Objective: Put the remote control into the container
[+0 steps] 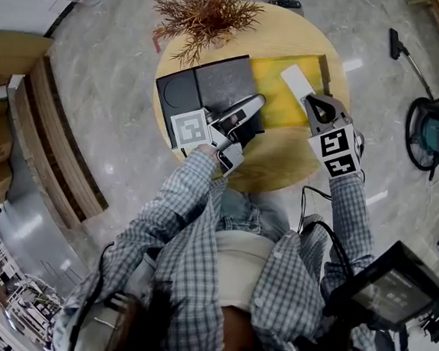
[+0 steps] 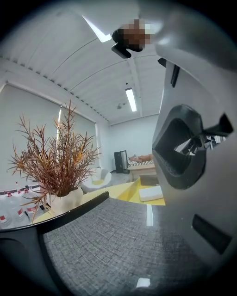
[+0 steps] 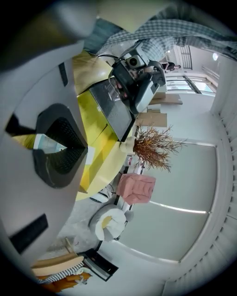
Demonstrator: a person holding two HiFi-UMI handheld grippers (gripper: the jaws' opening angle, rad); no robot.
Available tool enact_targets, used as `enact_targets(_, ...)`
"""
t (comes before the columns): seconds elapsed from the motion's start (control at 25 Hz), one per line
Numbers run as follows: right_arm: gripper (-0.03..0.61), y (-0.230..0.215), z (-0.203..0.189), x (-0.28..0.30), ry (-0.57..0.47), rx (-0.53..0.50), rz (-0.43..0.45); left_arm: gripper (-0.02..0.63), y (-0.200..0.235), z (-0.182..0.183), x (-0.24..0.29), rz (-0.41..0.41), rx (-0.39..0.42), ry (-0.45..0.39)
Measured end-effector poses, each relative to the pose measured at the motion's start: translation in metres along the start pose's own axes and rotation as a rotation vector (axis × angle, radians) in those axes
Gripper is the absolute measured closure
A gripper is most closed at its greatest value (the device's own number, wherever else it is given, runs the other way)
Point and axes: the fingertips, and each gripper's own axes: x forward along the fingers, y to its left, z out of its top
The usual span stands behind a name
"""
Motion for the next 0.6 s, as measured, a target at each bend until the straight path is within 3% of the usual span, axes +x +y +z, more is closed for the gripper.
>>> enact_targets(0.32,0.577,-0.009,0.000,-0.014,-0.067,0.125,-0.051,0.606,-0.002,-0.007,0.001,0.000,0.040,0.027)
enact_targets(0.6,0.577,-0.004,0.007,-0.029,-0.111,0.156,-0.080,0.606,-0.013,-0.016,-0.002,-0.012,0.074,0.046)
